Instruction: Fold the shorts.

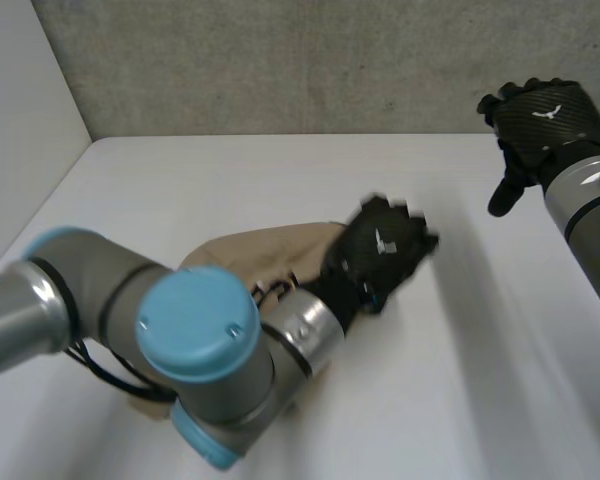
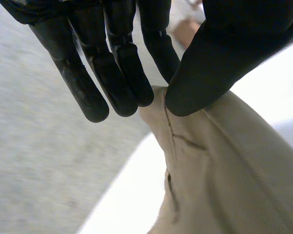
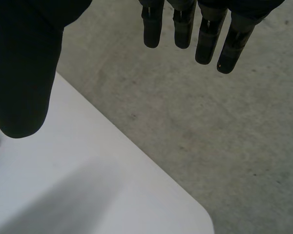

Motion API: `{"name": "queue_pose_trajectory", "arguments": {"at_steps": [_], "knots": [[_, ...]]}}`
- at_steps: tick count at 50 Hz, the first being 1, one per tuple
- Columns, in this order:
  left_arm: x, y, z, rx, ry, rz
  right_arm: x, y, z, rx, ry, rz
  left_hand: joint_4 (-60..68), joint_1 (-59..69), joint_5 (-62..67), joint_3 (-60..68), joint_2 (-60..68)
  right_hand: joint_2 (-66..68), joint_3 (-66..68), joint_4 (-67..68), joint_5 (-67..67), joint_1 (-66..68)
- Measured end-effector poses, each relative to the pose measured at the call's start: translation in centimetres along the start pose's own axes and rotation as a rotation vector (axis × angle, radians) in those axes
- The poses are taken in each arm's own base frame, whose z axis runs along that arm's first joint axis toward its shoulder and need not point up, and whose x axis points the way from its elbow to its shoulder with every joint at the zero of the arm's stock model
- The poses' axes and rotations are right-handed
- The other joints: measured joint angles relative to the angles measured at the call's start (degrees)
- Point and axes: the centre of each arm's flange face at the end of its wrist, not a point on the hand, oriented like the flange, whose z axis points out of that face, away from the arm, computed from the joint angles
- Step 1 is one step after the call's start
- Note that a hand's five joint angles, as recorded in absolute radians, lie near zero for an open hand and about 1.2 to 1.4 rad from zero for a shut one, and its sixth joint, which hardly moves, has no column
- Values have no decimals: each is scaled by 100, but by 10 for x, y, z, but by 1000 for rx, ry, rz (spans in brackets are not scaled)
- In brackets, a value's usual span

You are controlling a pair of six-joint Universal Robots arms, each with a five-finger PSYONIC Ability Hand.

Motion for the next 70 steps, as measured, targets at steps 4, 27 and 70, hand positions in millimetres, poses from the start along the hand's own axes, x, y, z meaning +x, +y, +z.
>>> {"name": "queue_pose_trajectory", "arguments": {"at_steps": [4,27,70], "knots": [[24,19,-14,-76,101,-24,12,2,5,-2,33,0,-2754,-2960,-2595,-2681,-2872,0,0,0,0,0],[-52,-14,-69,-235,-330,-19,-23,24,-14,-45,-355,-199,-5617,-5318,-5340,-5509,-5655,0,0,0,0,0],[-57,59,-177,-738,-673,-381,-68,117,-24,-110,-492,-214,-39,-73,67,-39,-34,5446,5513,5433,5159,4345]]}}
